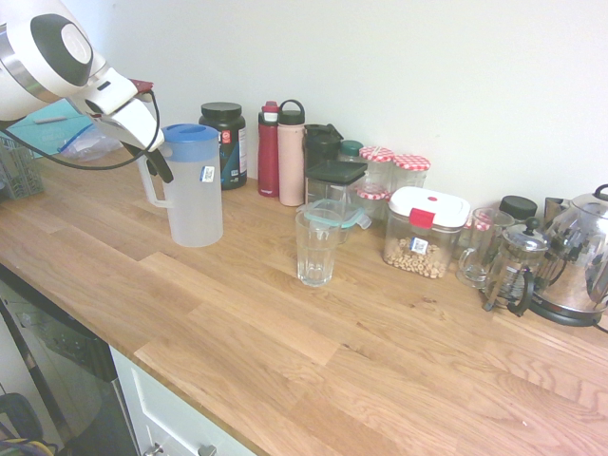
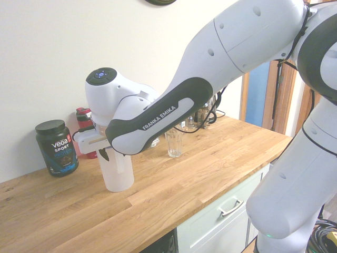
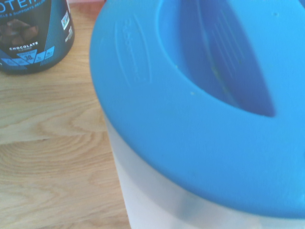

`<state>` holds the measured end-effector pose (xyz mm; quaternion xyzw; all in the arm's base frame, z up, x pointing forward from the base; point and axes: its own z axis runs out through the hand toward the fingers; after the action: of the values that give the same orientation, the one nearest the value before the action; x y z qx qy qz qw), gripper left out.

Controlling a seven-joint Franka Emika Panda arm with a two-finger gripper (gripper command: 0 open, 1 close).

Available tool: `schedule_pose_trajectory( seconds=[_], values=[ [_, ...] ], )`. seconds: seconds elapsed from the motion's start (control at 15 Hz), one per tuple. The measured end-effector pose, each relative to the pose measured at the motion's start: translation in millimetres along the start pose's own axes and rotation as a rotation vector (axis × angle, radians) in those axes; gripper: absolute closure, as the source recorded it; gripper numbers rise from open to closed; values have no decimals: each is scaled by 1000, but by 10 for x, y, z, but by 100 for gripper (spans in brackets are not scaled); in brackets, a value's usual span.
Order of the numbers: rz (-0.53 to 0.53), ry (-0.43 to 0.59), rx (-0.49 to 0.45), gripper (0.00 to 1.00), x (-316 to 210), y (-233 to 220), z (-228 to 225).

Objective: Pour me some water

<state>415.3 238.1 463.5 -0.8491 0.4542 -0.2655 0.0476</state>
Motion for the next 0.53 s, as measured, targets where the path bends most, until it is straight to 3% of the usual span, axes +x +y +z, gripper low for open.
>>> schedule_pose_trajectory(
  seconds=[0.53],
  values=[
    [27, -18, -7, 100, 113, 32, -3]
  ],
)
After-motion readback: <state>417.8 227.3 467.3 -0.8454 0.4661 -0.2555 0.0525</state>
